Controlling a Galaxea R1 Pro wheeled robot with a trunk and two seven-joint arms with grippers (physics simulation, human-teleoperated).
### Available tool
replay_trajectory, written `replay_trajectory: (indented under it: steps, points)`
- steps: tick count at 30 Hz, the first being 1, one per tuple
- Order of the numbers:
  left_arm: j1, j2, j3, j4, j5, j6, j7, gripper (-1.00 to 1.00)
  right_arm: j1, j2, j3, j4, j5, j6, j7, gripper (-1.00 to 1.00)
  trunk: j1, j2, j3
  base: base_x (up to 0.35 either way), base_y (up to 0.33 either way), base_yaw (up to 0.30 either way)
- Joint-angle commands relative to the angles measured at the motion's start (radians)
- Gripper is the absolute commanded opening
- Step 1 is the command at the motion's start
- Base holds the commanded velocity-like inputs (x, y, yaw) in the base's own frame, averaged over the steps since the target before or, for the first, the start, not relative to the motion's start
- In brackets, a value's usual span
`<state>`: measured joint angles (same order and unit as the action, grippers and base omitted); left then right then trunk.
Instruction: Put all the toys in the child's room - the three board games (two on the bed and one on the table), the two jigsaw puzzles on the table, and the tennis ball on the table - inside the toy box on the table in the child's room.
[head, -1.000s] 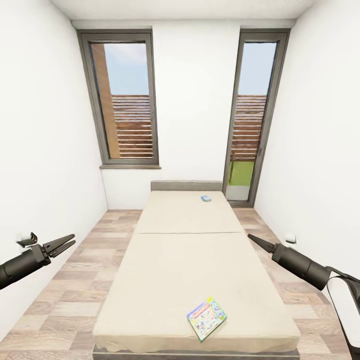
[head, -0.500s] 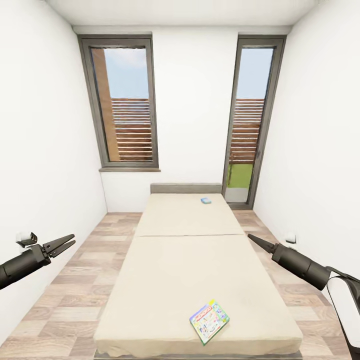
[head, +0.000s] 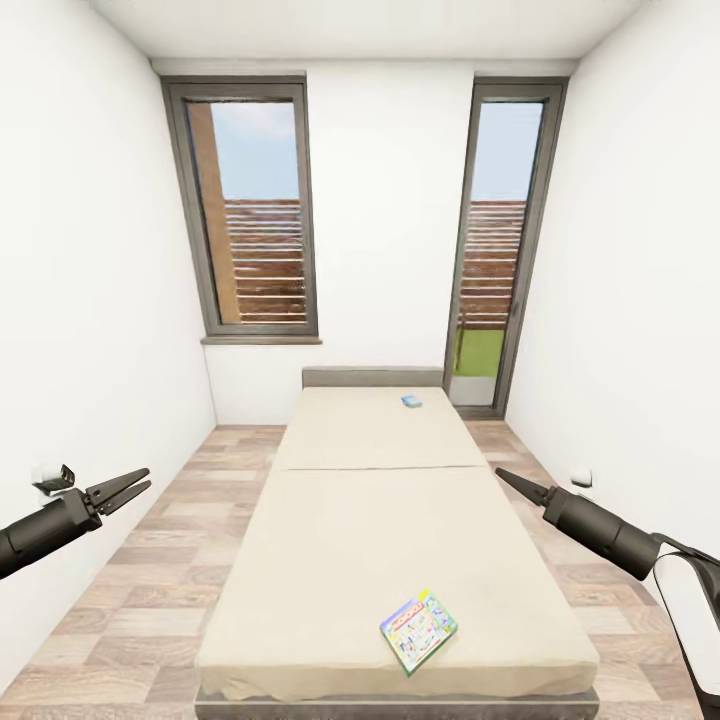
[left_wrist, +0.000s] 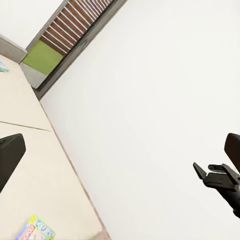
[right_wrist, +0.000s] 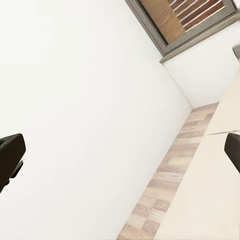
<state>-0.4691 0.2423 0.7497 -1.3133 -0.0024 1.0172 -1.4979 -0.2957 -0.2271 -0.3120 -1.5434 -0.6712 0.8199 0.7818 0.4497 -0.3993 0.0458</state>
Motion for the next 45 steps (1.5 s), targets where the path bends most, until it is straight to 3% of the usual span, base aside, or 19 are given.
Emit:
replay_trajectory:
  steps: [1, 11, 40, 45]
  points:
    - [0.0, 0.0, 0.0, 0.0, -0.001, 0.011, -0.004, 1.0, 0.0, 0.0, -0.001, 0.0, -0.002, 0.005, -0.001, 1.0, 0.0, -0.001, 0.0, -0.027, 0.005, 0.0]
    - [0.0, 0.0, 0.001, 0.0, -0.001, 0.011, -0.004, 1.0, -0.001, 0.0, 0.0, 0.0, -0.008, 0.005, -0.036, 1.0, 0.0, -0.001, 0.0, -0.114, 0.086, 0.0]
    - [0.0, 0.0, 0.002, 0.0, -0.001, 0.011, -0.004, 1.0, 0.0, 0.001, -0.001, 0.002, -0.008, 0.007, -0.041, 1.0, 0.0, -0.001, 0.0, -0.036, 0.031, 0.0]
    - [0.0, 0.0, 0.002, 0.0, -0.001, 0.01, -0.004, 1.0, -0.002, 0.001, -0.002, 0.051, -0.015, 0.007, -0.041, 1.0, 0.0, -0.001, 0.0, -0.057, 0.034, 0.0]
